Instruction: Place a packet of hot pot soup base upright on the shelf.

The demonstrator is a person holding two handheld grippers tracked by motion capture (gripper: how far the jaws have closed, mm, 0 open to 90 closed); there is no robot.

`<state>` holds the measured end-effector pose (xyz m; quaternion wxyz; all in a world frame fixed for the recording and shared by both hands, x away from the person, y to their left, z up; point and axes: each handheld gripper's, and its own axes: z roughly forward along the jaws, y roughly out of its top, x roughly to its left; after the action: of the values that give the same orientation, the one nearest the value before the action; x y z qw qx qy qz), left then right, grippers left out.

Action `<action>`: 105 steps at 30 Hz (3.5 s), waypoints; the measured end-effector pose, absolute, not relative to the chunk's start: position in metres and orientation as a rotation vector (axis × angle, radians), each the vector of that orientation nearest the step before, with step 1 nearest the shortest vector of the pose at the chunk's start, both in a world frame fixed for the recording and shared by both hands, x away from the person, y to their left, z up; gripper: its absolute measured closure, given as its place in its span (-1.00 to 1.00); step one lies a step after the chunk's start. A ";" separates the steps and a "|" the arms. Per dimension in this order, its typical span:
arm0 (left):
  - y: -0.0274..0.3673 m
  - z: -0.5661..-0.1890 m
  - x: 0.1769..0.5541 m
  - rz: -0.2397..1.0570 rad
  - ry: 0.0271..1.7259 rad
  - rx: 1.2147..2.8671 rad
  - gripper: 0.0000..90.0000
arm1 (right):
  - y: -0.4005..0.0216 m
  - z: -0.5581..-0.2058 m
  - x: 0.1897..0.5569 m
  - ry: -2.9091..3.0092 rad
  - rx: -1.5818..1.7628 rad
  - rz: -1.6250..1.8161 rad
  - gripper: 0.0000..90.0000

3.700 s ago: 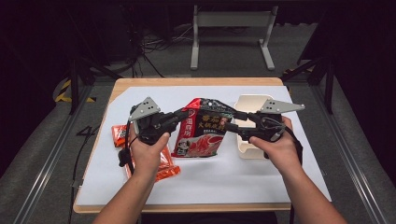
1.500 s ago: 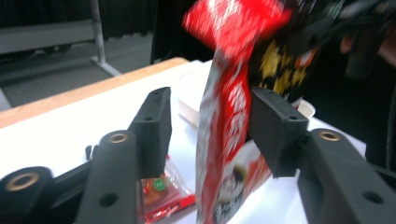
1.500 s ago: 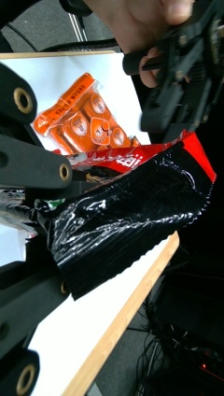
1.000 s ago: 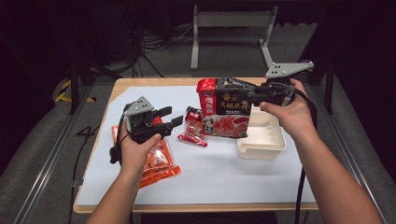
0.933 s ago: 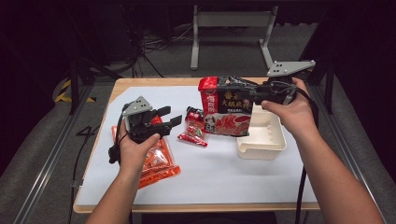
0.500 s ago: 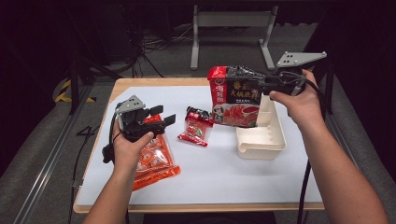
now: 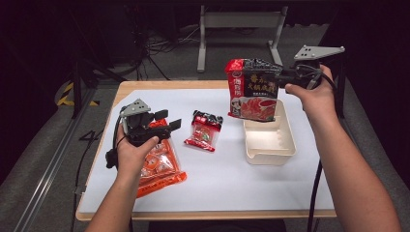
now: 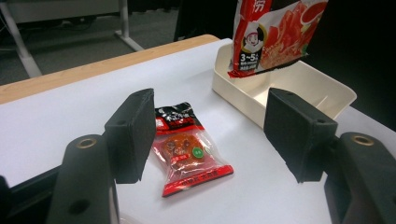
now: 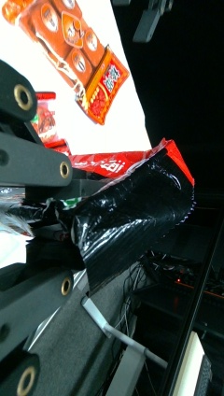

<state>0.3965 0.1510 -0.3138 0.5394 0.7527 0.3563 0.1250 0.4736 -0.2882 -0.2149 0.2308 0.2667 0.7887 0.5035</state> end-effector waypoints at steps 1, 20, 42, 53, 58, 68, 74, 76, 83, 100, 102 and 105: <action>0.151 -0.314 0.397 0.297 0.847 1.788 -0.21 | -0.289 -0.215 0.475 2.168 0.732 1.384 0.69; 0.153 -0.314 0.396 0.316 0.859 1.761 -0.19 | -0.312 -0.219 0.500 2.073 0.706 1.340 0.68; 0.154 -0.316 0.397 0.310 0.869 1.770 -0.20 | -0.329 -0.244 0.516 2.008 0.722 1.354 0.68; 0.153 -0.316 0.398 0.307 0.865 1.773 -0.20 | -0.325 -0.252 0.517 2.061 0.664 1.339 0.68; 0.153 -0.316 0.398 0.311 0.866 1.776 -0.20 | -0.324 -0.259 0.520 2.088 0.659 1.311 0.68; 0.153 -0.316 0.398 0.308 0.864 1.779 -0.20 | -0.324 -0.267 0.521 2.113 0.640 1.293 0.66; 0.153 -0.317 0.398 0.308 0.864 1.780 -0.20 | -0.325 -0.279 0.521 2.140 0.665 1.287 0.61; 0.152 -0.318 0.398 0.305 0.870 1.777 -0.20 | -0.324 -0.286 0.520 2.135 0.674 1.300 0.59; 0.153 -0.319 0.399 0.298 0.881 1.773 -0.20 | -0.333 -0.301 0.518 2.152 0.785 1.246 0.57; 0.154 -0.323 0.399 0.291 0.893 1.804 -0.23 | -0.350 -0.312 0.509 2.123 0.912 1.207 0.55; 0.155 -0.325 0.399 0.296 0.895 1.814 -0.23 | -0.350 -0.312 0.508 2.113 0.917 1.232 0.43; 0.157 -0.327 0.398 0.293 0.902 1.825 -0.24 | -0.352 -0.311 0.507 2.086 0.937 1.266 0.19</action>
<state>0.3982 0.1574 -0.3274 0.5165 0.7599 0.3755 0.1222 0.5065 -0.3524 -0.3108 0.2608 0.3462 0.7704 0.4675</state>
